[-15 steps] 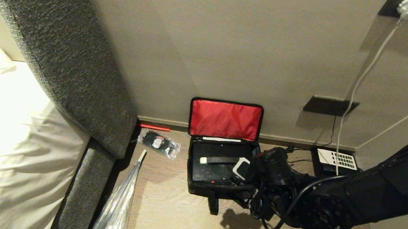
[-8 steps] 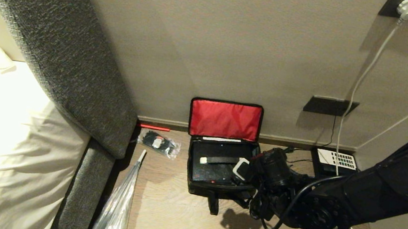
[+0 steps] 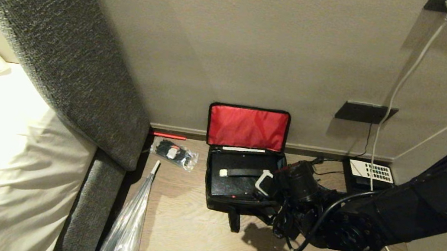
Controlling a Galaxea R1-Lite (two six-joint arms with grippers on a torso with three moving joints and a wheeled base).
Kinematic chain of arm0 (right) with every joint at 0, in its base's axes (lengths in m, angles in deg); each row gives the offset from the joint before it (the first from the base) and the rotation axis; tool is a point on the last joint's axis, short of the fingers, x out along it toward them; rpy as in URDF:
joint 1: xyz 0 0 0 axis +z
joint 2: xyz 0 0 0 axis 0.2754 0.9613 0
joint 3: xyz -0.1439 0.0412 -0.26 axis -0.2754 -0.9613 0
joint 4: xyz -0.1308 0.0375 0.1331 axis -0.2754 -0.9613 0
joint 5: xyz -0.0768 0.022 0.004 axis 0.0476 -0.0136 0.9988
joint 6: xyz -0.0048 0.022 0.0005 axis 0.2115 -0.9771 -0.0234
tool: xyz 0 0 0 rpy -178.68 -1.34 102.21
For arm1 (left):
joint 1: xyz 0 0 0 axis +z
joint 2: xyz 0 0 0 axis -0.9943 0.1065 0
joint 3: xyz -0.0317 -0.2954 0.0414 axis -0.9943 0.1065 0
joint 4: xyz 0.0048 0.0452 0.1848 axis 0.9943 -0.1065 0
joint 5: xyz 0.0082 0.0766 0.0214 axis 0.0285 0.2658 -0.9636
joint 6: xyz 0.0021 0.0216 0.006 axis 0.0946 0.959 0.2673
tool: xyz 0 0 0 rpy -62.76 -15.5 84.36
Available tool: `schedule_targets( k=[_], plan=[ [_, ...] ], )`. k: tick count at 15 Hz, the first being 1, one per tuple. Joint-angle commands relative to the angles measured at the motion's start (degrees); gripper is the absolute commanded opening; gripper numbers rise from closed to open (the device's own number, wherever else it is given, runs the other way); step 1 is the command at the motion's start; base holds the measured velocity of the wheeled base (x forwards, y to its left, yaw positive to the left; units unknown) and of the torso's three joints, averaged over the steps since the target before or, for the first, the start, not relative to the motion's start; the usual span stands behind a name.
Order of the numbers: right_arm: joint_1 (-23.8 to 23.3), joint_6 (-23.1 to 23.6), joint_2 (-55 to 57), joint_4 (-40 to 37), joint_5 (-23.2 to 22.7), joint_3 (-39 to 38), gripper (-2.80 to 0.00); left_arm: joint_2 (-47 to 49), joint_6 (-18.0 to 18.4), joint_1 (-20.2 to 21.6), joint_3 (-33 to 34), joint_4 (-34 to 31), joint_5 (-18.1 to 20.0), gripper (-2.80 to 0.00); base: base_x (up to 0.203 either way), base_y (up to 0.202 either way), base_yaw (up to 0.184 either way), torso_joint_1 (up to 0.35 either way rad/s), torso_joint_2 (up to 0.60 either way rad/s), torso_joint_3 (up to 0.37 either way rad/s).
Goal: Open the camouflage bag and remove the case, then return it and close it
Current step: Grip the handle
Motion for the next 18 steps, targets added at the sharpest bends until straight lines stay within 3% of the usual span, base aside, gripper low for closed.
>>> schedule_targets(
  k=[1,18],
  plan=[
    [0.0,0.2,-0.1,0.2,0.1,0.0,0.0,0.1,0.0,0.0,0.0,0.0,-0.1,-2.8,0.0,0.0,0.0,0.002,0.0,-0.172],
    [0.0,0.5,0.3,0.2,0.2,1.5,0.0,0.1,0.0,0.0,0.1,0.0,0.0,-2.8,0.0,0.0,0.0,0.003,0.0,-0.196]
  ],
)
